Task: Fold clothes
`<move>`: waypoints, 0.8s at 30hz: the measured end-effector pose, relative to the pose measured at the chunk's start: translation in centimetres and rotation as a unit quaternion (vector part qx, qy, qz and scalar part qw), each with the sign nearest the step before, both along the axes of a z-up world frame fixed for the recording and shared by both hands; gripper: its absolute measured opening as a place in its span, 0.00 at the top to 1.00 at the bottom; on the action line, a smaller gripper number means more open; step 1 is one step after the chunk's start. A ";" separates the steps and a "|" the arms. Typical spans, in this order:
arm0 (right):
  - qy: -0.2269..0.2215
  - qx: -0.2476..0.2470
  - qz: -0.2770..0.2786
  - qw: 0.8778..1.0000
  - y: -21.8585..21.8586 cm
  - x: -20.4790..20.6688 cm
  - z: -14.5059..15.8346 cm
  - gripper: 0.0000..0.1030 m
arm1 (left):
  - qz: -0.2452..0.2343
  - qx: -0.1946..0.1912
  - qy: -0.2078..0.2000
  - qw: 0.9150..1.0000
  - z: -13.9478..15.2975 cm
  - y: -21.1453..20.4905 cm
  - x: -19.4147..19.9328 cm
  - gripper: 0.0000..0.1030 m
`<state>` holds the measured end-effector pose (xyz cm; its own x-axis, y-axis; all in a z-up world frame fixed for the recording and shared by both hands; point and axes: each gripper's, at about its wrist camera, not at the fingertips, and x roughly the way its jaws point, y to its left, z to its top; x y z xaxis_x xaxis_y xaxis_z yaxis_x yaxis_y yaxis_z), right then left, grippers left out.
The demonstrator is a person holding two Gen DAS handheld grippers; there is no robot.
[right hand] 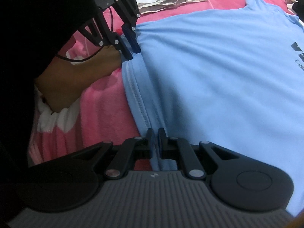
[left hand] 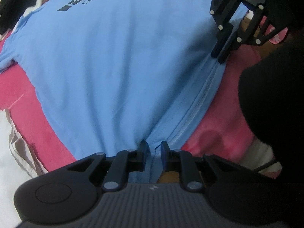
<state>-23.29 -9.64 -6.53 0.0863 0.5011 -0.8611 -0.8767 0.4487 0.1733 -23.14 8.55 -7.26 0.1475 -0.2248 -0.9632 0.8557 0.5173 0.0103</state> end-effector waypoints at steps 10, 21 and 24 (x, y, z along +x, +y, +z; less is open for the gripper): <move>0.029 0.007 -0.034 0.999 -0.5 1.0 -0.1 0.94 | 0.041 -0.022 0.017 0.999 0.5 1.0 0.7 0.98; 0.019 0.017 -0.061 0.998 -0.8 1.4 -0.4 0.93 | 0.070 -0.044 0.020 0.996 0.7 1.7 0.9 0.99; 0.015 0.022 -0.041 0.999 -0.8 1.0 -0.1 0.91 | 0.075 -0.048 0.022 0.996 0.8 1.9 0.8 0.99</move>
